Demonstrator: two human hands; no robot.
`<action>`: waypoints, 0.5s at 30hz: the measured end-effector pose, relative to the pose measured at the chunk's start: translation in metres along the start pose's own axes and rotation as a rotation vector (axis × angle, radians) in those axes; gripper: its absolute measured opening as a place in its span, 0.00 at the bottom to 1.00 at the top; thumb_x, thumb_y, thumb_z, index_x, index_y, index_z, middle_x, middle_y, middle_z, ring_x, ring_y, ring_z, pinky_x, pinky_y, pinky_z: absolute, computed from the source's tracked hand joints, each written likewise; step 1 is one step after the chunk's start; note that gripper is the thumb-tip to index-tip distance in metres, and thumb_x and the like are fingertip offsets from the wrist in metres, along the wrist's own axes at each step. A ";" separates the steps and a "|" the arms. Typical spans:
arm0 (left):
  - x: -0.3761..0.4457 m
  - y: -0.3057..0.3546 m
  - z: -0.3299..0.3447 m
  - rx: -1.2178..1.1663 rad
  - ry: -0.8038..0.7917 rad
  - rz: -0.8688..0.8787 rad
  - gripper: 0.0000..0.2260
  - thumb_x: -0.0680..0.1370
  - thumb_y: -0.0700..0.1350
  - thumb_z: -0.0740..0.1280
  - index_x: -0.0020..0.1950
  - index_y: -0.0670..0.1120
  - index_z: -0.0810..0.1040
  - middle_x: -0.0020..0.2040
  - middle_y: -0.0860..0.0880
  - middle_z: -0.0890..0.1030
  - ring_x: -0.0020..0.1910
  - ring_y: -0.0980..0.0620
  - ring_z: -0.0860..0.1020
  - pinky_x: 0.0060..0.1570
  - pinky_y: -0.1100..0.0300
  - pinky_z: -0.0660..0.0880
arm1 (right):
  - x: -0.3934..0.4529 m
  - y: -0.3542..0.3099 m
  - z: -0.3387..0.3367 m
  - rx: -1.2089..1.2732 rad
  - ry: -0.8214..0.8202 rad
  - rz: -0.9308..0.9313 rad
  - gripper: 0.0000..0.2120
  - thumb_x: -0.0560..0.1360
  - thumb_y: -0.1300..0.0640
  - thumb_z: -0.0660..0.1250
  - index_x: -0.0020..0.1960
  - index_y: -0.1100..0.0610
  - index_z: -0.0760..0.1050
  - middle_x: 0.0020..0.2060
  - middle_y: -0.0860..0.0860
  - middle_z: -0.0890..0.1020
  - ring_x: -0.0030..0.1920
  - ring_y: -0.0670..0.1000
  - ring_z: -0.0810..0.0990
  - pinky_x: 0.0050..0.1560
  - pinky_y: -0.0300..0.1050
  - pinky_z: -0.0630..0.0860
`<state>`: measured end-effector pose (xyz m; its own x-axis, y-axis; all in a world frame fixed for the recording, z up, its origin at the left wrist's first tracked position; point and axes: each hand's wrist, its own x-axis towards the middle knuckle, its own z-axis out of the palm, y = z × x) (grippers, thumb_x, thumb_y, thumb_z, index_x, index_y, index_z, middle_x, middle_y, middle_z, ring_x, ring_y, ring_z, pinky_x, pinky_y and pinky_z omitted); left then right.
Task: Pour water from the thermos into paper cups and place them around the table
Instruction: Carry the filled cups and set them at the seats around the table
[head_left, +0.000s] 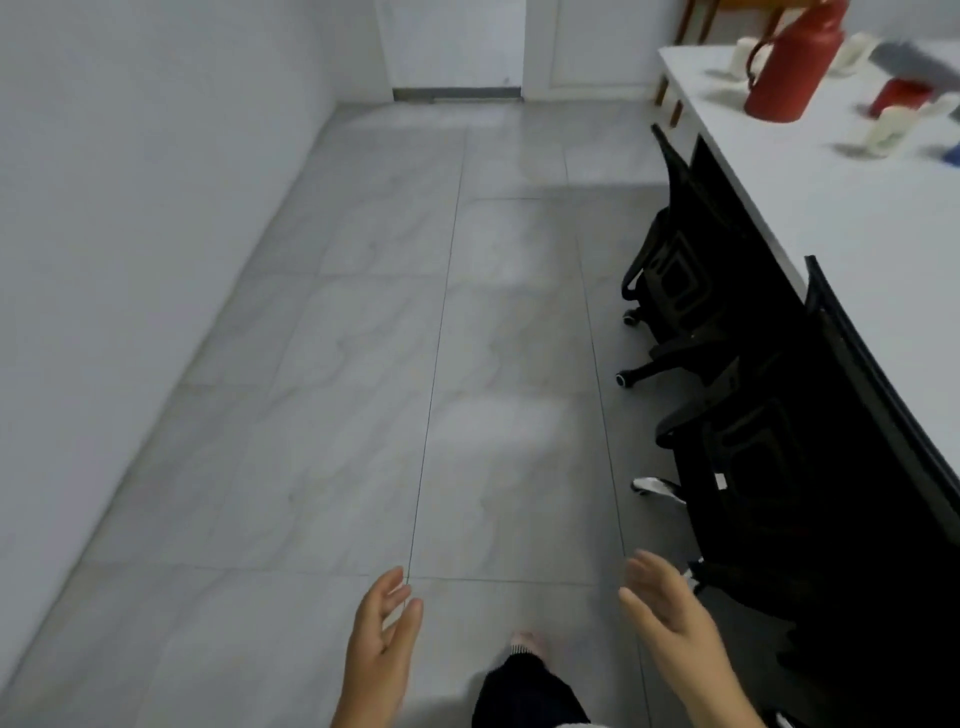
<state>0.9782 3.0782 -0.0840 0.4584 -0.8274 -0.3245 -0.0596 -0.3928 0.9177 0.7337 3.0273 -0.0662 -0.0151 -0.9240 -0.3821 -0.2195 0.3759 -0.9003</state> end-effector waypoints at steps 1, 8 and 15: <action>0.025 0.017 0.007 0.006 -0.008 0.022 0.15 0.75 0.32 0.62 0.61 0.39 0.71 0.55 0.46 0.74 0.56 0.50 0.72 0.50 0.66 0.68 | 0.026 -0.019 0.004 0.001 -0.020 -0.043 0.17 0.71 0.68 0.66 0.57 0.56 0.70 0.51 0.49 0.77 0.50 0.47 0.76 0.50 0.38 0.70; 0.176 0.073 0.031 0.027 0.045 0.089 0.15 0.74 0.30 0.63 0.57 0.43 0.72 0.55 0.43 0.76 0.50 0.68 0.76 0.44 0.81 0.69 | 0.185 -0.082 0.042 0.010 -0.119 -0.023 0.17 0.70 0.67 0.68 0.52 0.49 0.71 0.51 0.45 0.78 0.47 0.40 0.78 0.41 0.22 0.72; 0.400 0.140 0.050 0.034 0.051 0.140 0.15 0.73 0.29 0.63 0.56 0.44 0.72 0.55 0.43 0.75 0.49 0.71 0.75 0.43 0.82 0.68 | 0.381 -0.178 0.105 0.078 -0.004 -0.048 0.14 0.71 0.67 0.66 0.53 0.53 0.71 0.49 0.47 0.78 0.48 0.44 0.77 0.40 0.28 0.75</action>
<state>1.1090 2.6726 -0.0963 0.4882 -0.8537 -0.1812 -0.1555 -0.2894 0.9445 0.8699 2.6161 -0.0731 -0.0024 -0.9407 -0.3392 -0.1428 0.3361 -0.9309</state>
